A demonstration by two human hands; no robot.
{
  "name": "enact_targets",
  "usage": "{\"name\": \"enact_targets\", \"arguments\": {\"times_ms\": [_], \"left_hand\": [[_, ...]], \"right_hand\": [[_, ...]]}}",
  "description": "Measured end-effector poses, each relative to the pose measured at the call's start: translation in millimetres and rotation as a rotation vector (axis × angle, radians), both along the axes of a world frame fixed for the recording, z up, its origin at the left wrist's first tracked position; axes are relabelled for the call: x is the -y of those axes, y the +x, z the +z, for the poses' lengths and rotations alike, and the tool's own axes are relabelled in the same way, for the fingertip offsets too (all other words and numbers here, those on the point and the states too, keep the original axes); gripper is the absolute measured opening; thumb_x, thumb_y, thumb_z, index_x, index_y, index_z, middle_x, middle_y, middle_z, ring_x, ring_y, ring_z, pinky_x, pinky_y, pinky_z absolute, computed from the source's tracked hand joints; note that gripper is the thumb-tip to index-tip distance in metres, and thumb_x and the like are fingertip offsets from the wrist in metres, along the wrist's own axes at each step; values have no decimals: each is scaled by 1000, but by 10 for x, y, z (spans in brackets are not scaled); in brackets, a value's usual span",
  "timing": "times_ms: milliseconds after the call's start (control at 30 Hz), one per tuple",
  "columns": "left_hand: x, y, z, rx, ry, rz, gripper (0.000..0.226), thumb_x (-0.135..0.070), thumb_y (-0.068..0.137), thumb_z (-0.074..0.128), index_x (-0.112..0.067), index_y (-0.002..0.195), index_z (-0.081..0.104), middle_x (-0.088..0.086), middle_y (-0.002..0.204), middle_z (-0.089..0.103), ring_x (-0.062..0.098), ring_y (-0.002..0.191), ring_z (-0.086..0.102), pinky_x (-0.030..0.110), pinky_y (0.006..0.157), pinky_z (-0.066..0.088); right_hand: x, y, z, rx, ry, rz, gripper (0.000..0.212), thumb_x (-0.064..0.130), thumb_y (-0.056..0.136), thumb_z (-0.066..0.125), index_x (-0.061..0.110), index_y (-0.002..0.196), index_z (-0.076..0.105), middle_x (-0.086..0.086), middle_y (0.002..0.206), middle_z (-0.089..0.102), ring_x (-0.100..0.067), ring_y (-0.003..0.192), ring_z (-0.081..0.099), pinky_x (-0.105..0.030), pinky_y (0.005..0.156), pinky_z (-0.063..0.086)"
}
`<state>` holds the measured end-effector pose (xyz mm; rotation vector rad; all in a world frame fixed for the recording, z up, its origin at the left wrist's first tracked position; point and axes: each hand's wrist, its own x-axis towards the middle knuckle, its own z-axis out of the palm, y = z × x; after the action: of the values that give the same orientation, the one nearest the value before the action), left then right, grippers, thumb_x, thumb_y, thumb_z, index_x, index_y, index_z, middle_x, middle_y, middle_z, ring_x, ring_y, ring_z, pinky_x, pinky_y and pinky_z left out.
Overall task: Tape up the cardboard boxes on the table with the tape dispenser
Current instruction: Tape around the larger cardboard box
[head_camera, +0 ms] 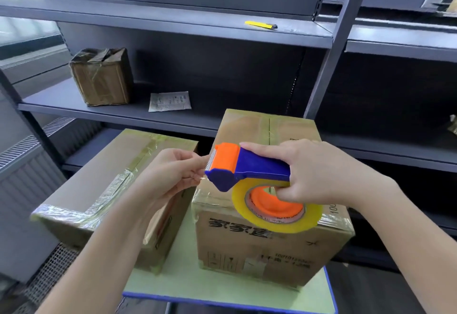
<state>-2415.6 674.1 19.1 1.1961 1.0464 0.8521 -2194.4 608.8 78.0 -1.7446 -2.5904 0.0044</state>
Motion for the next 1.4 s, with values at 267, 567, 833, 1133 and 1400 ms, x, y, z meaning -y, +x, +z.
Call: {"name": "enact_targets", "arguments": {"times_ms": [267, 567, 833, 1133, 1400], "left_hand": [[11, -436, -70, -24, 3, 126, 19, -15, 79, 67, 4, 81, 66, -2, 50, 54, 6, 45, 48, 15, 55, 51], [-64, -432, -640, -74, -104, 73, 26, -17, 79, 69, 8, 86, 64, 2, 57, 56, 8, 47, 47, 15, 49, 45], [3, -358, -924, -75, -82, 117, 28, -17, 88, 63, -6, 64, 58, 2, 55, 46, 8, 42, 35, 11, 39, 32], [138, -299, -1198, -155, -155, 67, 42, -45, 85, 61, -13, 68, 41, 1, 55, 41, 14, 51, 37, 26, 55, 32], [315, -222, -1186, -312, 537, 294, 44, 8, 84, 45, -25, 105, 66, -13, 97, 68, 4, 96, 61, 14, 85, 46]], "right_hand": [[213, 105, 13, 54, -4, -14, 84, 50, 81, 54, 70, 131, -10, 12, 96, 53, -8, 83, 52, -20, 68, 44], [260, 72, 102, 179, -79, -74, 78, 43, 81, 54, 71, 131, 1, 17, 86, 51, -4, 76, 47, -18, 63, 40], [109, -112, 160, 251, -158, -92, 76, 38, 84, 58, 61, 140, 12, 19, 68, 37, -1, 63, 38, -17, 50, 26], [61, -122, 144, 242, -166, -73, 74, 41, 84, 56, 63, 138, 10, 19, 70, 43, -2, 63, 43, -16, 49, 26], [31, -105, 130, 229, -158, -30, 75, 39, 85, 55, 62, 139, 9, 19, 72, 43, -4, 68, 45, -16, 52, 28]]}}
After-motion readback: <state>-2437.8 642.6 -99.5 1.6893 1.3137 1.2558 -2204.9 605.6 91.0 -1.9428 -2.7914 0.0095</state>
